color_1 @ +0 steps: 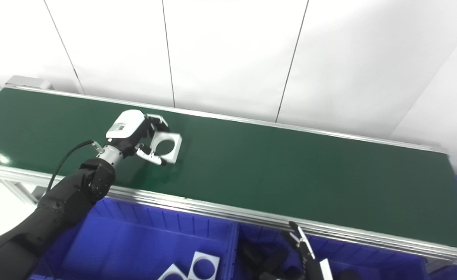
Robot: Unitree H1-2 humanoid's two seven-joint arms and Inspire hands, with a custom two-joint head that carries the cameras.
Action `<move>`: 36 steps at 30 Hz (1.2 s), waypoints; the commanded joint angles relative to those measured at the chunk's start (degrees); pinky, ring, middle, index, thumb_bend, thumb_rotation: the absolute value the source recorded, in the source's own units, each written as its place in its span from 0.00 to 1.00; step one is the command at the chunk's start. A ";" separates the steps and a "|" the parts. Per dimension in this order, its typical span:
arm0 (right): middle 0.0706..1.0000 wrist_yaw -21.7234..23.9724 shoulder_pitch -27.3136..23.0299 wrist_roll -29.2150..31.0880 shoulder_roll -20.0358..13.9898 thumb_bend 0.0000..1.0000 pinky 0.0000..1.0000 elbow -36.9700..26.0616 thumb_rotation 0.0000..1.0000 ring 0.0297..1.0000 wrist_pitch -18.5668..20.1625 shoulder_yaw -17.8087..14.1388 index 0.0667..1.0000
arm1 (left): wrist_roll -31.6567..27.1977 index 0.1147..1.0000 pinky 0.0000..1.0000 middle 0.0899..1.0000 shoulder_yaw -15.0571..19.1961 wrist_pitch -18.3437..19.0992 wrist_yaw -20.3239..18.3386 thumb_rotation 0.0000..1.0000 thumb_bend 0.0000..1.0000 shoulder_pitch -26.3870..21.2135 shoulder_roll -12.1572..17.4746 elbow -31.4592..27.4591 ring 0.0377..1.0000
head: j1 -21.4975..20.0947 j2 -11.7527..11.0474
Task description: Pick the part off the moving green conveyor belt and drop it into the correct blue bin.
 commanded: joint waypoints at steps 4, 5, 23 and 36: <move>0.84 0.11 0.00 0.20 0.65 0.93 0.89 -2.33 0.47 0.87 -3.39 -0.16 0.94 | -5.74 0.43 0.41 0.45 6.04 -1.39 -0.24 0.00 0.48 1.77 -0.69 -14.88 0.43 | -3.11 0.62; 0.84 0.06 0.11 0.13 0.88 0.94 0.90 -2.48 0.47 0.87 -3.27 -0.16 0.94 | -6.37 0.42 0.41 0.45 6.75 -1.40 -0.65 0.00 0.48 2.84 -1.03 -17.57 0.44 | -4.22 0.82; 0.85 0.09 1.79 -4.03 3.77 0.95 0.89 -8.04 0.51 0.86 1.00 -0.03 0.95 | -11.77 0.40 0.35 0.47 5.93 -2.59 -10.45 0.00 0.47 25.35 -11.83 -36.60 0.45 | -13.58 6.78; 0.83 0.13 2.35 -4.17 4.69 0.98 0.85 -10.53 0.52 0.84 3.35 -0.33 0.93 | -4.34 0.40 0.42 0.46 0.51 3.67 -21.37 0.00 0.48 32.67 -6.74 -34.75 0.46 | -14.57 9.28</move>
